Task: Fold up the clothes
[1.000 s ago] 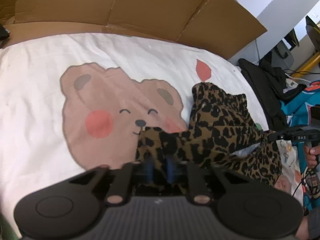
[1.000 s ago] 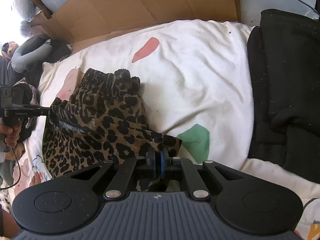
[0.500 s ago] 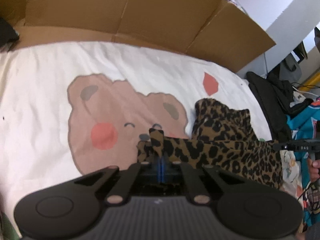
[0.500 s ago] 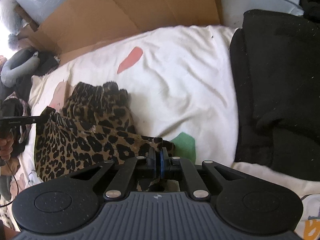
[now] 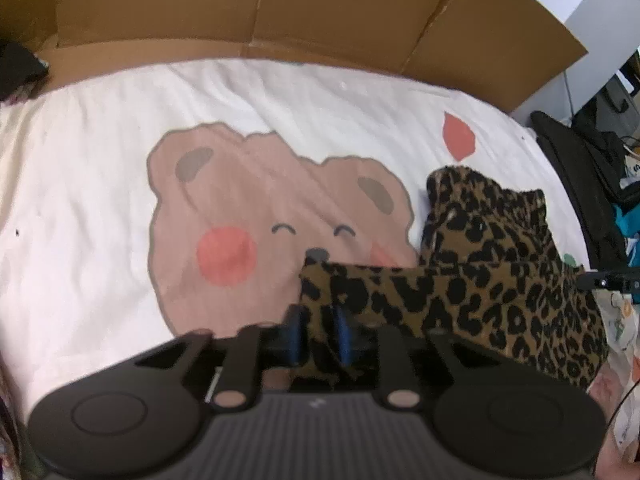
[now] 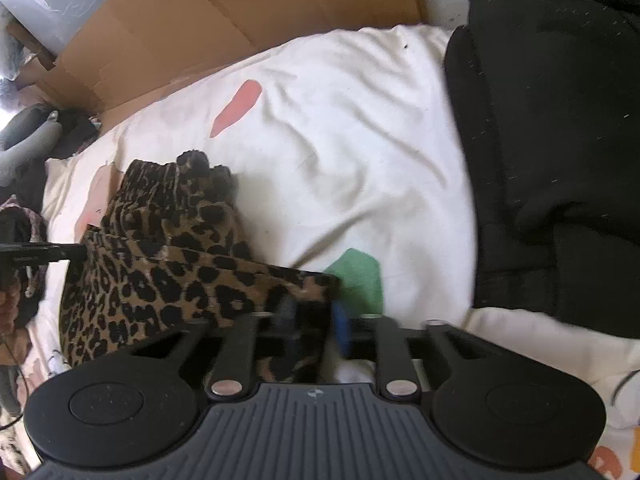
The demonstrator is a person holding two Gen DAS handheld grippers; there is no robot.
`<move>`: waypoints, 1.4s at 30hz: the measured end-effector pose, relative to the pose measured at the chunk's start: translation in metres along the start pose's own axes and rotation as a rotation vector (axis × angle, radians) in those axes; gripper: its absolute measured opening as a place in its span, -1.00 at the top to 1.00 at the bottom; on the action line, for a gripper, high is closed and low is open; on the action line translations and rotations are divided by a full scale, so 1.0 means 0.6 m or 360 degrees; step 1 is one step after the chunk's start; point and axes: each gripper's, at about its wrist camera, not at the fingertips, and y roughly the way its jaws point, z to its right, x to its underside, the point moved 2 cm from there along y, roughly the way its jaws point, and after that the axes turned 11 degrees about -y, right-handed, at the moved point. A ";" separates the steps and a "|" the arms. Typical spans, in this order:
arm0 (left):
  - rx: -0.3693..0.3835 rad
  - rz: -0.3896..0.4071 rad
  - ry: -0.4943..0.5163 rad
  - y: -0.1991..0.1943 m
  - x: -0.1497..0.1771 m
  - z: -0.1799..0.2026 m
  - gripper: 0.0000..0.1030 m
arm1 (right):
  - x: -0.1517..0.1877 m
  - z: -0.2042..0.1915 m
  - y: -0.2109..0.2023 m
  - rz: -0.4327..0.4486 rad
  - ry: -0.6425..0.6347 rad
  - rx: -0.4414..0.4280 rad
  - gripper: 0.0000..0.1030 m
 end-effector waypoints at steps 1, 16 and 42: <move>-0.0007 -0.0004 0.0002 0.003 -0.001 0.000 0.50 | 0.001 0.001 -0.001 0.0004 -0.0002 0.0002 0.30; 0.0029 0.0007 0.0009 0.039 -0.016 0.011 0.24 | -0.001 -0.011 0.043 -0.0088 -0.0102 -0.0021 0.15; -0.0022 0.0258 -0.0139 -0.050 0.000 0.021 0.83 | -0.004 -0.037 -0.045 0.0124 -0.0113 0.0013 0.87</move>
